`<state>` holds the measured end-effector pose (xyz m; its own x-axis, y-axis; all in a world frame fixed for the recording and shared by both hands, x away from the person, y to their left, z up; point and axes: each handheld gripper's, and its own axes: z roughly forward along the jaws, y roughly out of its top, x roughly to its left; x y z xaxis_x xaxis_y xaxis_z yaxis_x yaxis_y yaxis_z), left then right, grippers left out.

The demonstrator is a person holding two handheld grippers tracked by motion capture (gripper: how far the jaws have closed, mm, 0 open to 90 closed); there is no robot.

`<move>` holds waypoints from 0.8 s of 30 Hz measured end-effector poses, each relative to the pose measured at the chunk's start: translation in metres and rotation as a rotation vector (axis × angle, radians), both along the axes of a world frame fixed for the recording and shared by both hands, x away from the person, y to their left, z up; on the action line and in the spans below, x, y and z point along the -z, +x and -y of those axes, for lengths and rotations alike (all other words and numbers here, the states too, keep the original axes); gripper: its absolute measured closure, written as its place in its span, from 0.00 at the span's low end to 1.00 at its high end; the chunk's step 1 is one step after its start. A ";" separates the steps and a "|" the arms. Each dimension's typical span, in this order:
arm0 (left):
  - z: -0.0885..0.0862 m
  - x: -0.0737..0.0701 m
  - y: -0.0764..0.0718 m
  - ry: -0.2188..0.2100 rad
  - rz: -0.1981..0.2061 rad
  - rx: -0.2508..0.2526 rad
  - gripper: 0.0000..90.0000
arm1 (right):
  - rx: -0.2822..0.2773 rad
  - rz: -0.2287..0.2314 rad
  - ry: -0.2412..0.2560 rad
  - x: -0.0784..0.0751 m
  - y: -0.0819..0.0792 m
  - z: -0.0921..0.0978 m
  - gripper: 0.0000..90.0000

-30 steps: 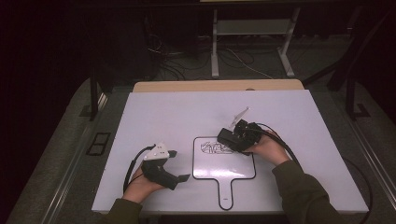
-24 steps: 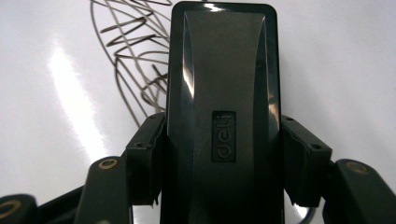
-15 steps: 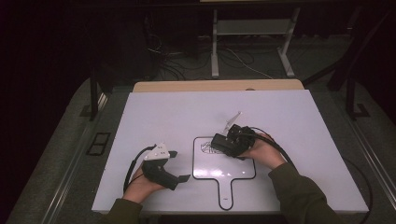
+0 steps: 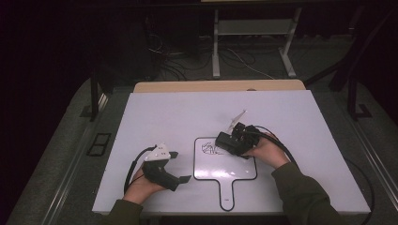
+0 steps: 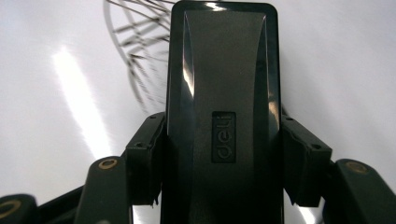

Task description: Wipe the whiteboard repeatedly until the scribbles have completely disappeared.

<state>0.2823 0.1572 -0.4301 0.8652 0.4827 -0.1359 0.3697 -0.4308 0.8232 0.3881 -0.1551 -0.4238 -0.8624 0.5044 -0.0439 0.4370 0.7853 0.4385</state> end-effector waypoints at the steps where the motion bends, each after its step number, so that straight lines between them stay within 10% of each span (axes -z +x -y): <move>1: 0.000 0.000 0.000 0.001 -0.001 0.000 0.00 | 0.009 0.004 -0.003 0.000 0.002 0.003 0.43; 12: 0.000 0.000 0.000 0.001 -0.002 -0.002 0.00 | 0.096 -0.005 0.002 0.000 0.012 0.027 0.43; 24: 0.000 0.000 0.000 0.001 -0.001 -0.002 0.00 | 0.041 -0.014 -0.001 -0.001 0.001 0.010 0.43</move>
